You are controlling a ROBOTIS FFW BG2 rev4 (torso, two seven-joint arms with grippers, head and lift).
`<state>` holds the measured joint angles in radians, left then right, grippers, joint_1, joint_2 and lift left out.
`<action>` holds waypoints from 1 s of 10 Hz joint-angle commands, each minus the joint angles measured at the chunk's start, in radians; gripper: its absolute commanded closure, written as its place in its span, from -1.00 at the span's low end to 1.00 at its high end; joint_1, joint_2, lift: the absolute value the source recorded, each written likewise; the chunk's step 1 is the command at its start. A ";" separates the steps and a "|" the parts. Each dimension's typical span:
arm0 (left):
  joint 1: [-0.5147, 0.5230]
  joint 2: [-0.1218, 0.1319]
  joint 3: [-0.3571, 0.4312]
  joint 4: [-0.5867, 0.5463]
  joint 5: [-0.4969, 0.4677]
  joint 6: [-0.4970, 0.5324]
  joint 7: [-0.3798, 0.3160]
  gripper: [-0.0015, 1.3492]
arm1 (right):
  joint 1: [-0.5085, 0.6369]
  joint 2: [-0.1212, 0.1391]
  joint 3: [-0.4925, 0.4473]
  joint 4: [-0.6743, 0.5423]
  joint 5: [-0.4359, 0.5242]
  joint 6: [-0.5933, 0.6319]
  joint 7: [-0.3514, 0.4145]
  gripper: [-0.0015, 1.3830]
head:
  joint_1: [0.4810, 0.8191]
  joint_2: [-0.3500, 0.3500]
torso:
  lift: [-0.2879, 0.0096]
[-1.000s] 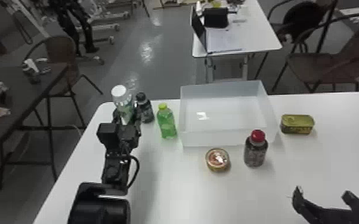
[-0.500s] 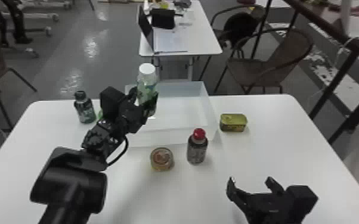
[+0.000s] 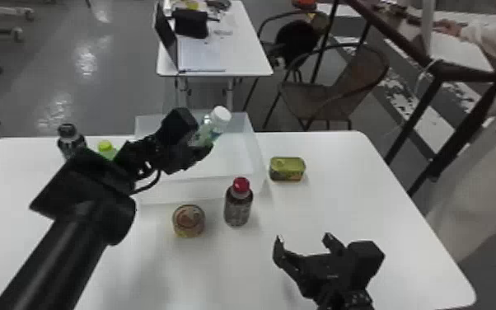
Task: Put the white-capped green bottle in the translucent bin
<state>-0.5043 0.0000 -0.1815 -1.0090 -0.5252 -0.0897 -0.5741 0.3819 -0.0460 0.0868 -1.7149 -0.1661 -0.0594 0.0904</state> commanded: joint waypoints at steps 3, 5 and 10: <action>-0.137 -0.003 0.022 0.168 -0.225 0.079 -0.018 -0.95 | -0.055 0.000 0.025 0.051 0.000 0.000 0.008 -0.90 | 0.27 -0.27 | 0.46; -0.140 -0.003 0.047 0.165 -0.217 0.039 -0.038 -0.74 | -0.032 0.003 0.022 0.038 -0.001 0.000 0.006 -0.90 | 0.27 -0.21 | 0.46; 0.297 -0.003 0.235 -0.356 0.165 0.033 0.020 -0.70 | 0.003 -0.034 0.014 -0.022 -0.009 0.001 -0.034 -0.90 | 0.27 -0.18 | 0.46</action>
<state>-0.2890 0.0000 0.0285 -1.2827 -0.4391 -0.0571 -0.5582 0.3757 -0.0724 0.1014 -1.7255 -0.1708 -0.0583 0.0602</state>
